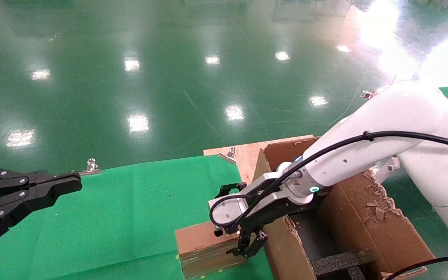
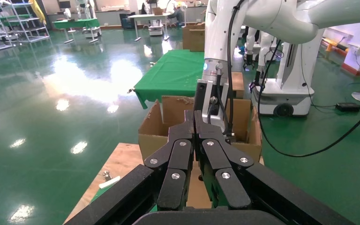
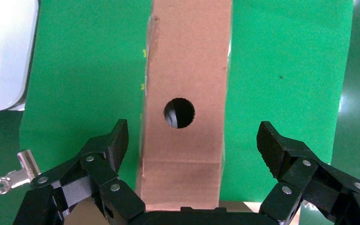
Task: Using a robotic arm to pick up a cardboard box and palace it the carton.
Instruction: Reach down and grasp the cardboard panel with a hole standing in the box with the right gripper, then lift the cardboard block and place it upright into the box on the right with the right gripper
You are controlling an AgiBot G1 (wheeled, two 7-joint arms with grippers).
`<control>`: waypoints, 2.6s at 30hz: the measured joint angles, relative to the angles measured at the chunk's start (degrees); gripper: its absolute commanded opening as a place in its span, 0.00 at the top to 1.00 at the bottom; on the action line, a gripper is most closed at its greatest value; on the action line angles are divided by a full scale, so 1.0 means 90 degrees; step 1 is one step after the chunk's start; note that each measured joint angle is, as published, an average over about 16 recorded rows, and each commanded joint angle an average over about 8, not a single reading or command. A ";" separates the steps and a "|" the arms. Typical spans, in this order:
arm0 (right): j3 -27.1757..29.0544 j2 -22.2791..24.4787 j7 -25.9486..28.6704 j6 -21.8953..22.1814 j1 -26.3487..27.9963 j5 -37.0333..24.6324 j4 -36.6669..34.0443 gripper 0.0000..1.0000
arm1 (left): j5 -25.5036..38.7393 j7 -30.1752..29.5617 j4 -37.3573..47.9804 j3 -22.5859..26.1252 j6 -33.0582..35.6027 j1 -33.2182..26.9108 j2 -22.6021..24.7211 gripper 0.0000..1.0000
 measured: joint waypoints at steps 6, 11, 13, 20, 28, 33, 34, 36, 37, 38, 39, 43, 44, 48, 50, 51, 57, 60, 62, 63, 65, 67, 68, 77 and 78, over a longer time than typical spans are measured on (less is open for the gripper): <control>-0.0089 -0.0004 -0.0017 -0.0006 0.0048 0.0036 -0.0013 1.00 | 0.0000 0.0000 0.0001 0.0000 -0.0001 0.0001 0.0000 0.00; -0.0118 -0.0004 -0.0023 -0.0006 0.0066 0.0055 -0.0020 1.00 | 0.0000 0.0000 0.0001 0.0000 -0.0001 0.0001 0.0000 0.00; -0.0121 -0.0005 -0.0021 -0.0006 0.0069 0.0058 -0.0021 1.00 | -0.0001 0.0000 0.0002 -0.0001 -0.0001 0.0001 -0.0001 0.00; -0.0111 -0.0002 -0.0022 -0.0004 0.0062 0.0061 -0.0022 1.00 | -0.0001 0.0000 0.0002 0.0000 -0.0001 0.0001 -0.0001 0.00; -0.0099 0.0001 -0.0025 -0.0003 0.0051 0.0058 -0.0020 1.00 | -0.0001 0.0000 0.0002 0.0000 -0.0002 0.0001 -0.0001 0.00; -0.0095 0.0003 -0.0027 -0.0002 0.0048 0.0054 -0.0019 1.00 | -0.0001 0.0000 0.0002 0.0000 -0.0001 0.0001 -0.0001 0.00; -0.0094 0.0003 -0.0028 -0.0002 0.0047 0.0054 -0.0018 1.00 | -0.0001 0.0000 0.0002 0.0000 -0.0001 0.0001 -0.0001 0.00; -0.0094 0.0003 -0.0029 0.0000 0.0046 0.0053 -0.0019 1.00 | -0.0001 0.0000 0.0002 0.0000 -0.0001 0.0001 -0.0001 0.00; -0.0094 0.0002 -0.0032 0.0000 0.0047 0.0054 -0.0019 1.00 | -0.0001 0.0000 0.0002 0.0000 -0.0001 0.0001 -0.0001 0.00; -0.0094 0.0002 -0.0036 0.0000 0.0048 0.0056 -0.0020 1.00 | -0.0001 0.0000 0.0002 0.0000 -0.0001 0.0001 -0.0001 0.00; -0.0095 0.0001 -0.0047 -0.0003 0.0054 0.0061 -0.0022 1.00 | -0.0001 0.0000 0.0002 0.0000 -0.0001 0.0001 -0.0001 0.00; -0.0094 0.0003 -0.0134 -0.0034 0.0148 0.0118 -0.0065 1.00 | -0.0001 0.0000 0.0002 0.0000 -0.0001 0.0001 -0.0001 0.00; -0.0097 0.0004 -0.0169 -0.0047 0.0192 0.0144 -0.0087 1.00 | -0.0001 0.0000 0.0002 0.0000 -0.0001 0.0001 -0.0001 0.00; -0.0133 0.0013 -0.0364 -0.0111 0.0464 0.0325 -0.0239 1.00 | -0.0001 0.0000 0.0002 0.0000 -0.0001 0.0001 -0.0001 0.00; -0.0178 0.0025 -0.0502 -0.0147 0.0670 0.0469 -0.0358 1.00 | -0.0001 0.0001 0.0002 0.0000 -0.0002 0.0001 -0.0001 0.00; -0.0209 0.0034 -0.0581 -0.0167 0.0790 0.0553 -0.0427 1.00 | -0.0001 0.0001 0.0002 0.0000 -0.0002 0.0001 -0.0001 0.00; -0.0540 0.0128 -0.1131 -0.0269 0.1733 0.1183 -0.0973 1.00 | -0.0001 0.0001 0.0002 0.0000 -0.0002 0.0001 -0.0001 0.00; -0.0790 0.0190 -0.1396 -0.0291 0.2255 0.1539 -0.1270 1.00 | -0.0001 0.0001 0.0002 0.0000 -0.0002 0.0001 -0.0001 0.00; -0.0988 0.0233 -0.1564 -0.0300 0.2591 0.1773 -0.1453 1.00 | -0.0001 0.0001 0.0002 0.0000 -0.0002 0.0001 -0.0001 0.00; -0.1095 0.0253 -0.1641 -0.0304 0.2752 0.1887 -0.1537 1.00 | -0.0001 0.0001 0.0002 0.0000 -0.0002 0.0001 -0.0001 0.00; -0.1327 0.0291 -0.1778 -0.0309 0.3052 0.2108 -0.1695 1.00 | -0.0001 0.0001 0.0002 0.0000 -0.0002 0.0001 -0.0001 0.00; -0.1576 0.0326 -0.1895 -0.0312 0.3327 0.2316 -0.1832 1.00 | -0.0001 0.0001 0.0002 0.0000 -0.0002 0.0001 -0.0001 0.00; -0.1703 0.0343 -0.1946 -0.0313 0.3453 0.2414 -0.1892 1.00 | -0.0001 0.0001 0.0002 0.0000 -0.0002 0.0001 -0.0001 0.00; -0.3002 0.0606 -0.2275 -0.0328 0.4378 0.3140 -0.2320 1.00 | -0.0001 0.0001 0.0002 0.0000 -0.0002 0.0001 -0.0001 0.00; -0.3160 0.0657 -0.2302 -0.0330 0.4477 0.3199 -0.2359 1.00 | -0.0001 0.0001 0.0002 0.0000 -0.0002 0.0001 -0.0001 0.00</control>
